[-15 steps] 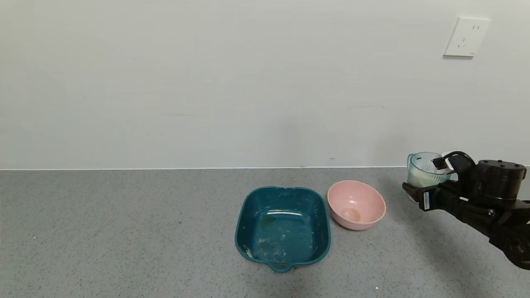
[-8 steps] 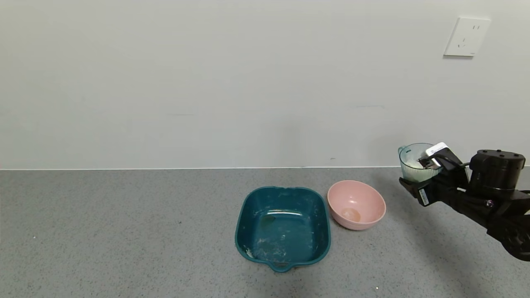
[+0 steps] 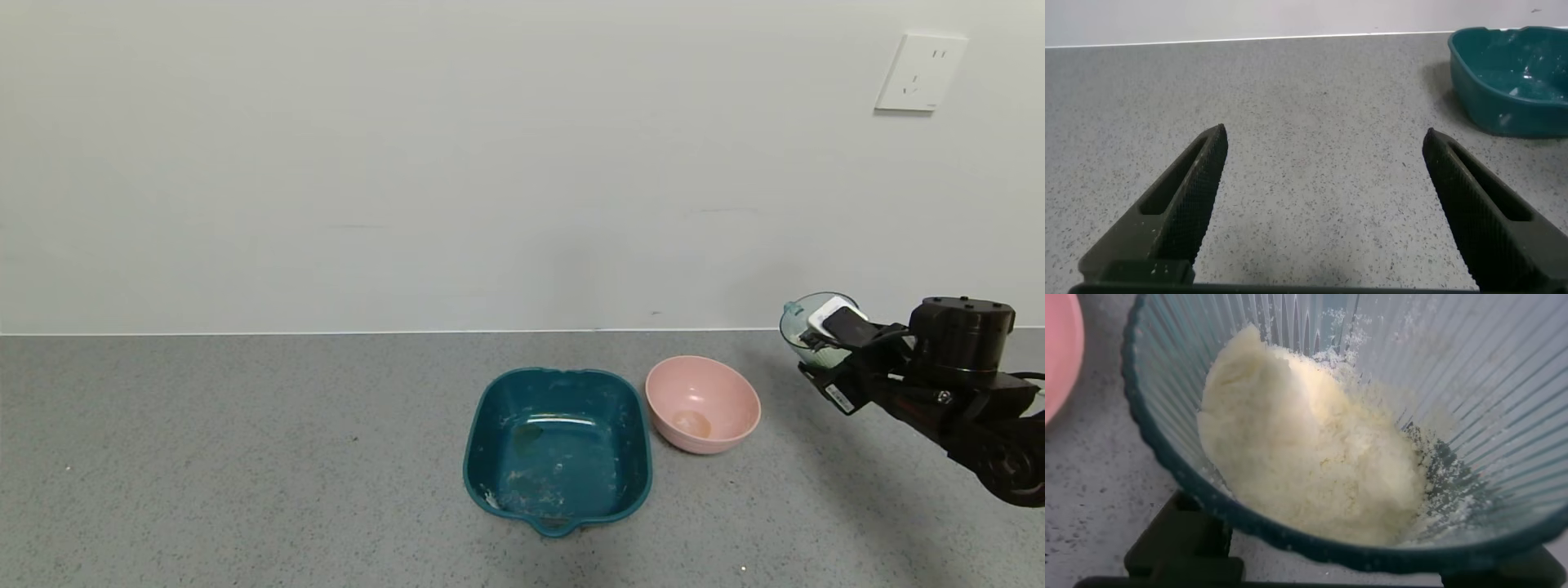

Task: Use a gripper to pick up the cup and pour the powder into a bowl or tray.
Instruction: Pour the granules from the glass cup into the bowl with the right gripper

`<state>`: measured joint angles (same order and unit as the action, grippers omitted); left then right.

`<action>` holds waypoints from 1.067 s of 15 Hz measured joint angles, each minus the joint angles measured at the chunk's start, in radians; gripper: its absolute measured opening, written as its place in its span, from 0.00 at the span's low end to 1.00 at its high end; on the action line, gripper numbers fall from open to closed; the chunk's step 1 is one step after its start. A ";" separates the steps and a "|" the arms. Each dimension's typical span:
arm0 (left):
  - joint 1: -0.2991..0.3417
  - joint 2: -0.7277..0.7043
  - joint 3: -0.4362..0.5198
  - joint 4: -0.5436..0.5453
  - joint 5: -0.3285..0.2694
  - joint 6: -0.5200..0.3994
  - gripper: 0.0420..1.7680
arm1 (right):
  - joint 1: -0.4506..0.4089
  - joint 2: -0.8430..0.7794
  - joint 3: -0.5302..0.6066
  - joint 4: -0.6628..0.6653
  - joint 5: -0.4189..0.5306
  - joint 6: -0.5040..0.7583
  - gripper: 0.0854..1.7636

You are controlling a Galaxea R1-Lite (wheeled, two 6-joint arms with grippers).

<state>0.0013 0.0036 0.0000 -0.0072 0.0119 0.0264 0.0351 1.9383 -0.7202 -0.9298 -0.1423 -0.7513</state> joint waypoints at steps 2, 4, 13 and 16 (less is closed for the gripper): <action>0.000 0.000 0.000 0.000 0.000 0.000 0.97 | 0.004 0.013 -0.012 0.000 -0.024 -0.056 0.75; 0.000 0.000 0.000 0.000 0.000 0.000 0.97 | 0.006 0.024 -0.032 0.000 -0.063 -0.123 0.75; 0.000 0.000 0.000 0.000 0.000 0.000 0.97 | 0.125 0.077 -0.102 -0.010 -0.234 -0.268 0.75; 0.000 0.000 0.000 0.000 0.000 0.000 0.97 | 0.160 0.089 -0.121 -0.012 -0.270 -0.337 0.75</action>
<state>0.0013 0.0036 0.0000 -0.0072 0.0119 0.0260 0.1953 2.0277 -0.8409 -0.9415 -0.4121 -1.0881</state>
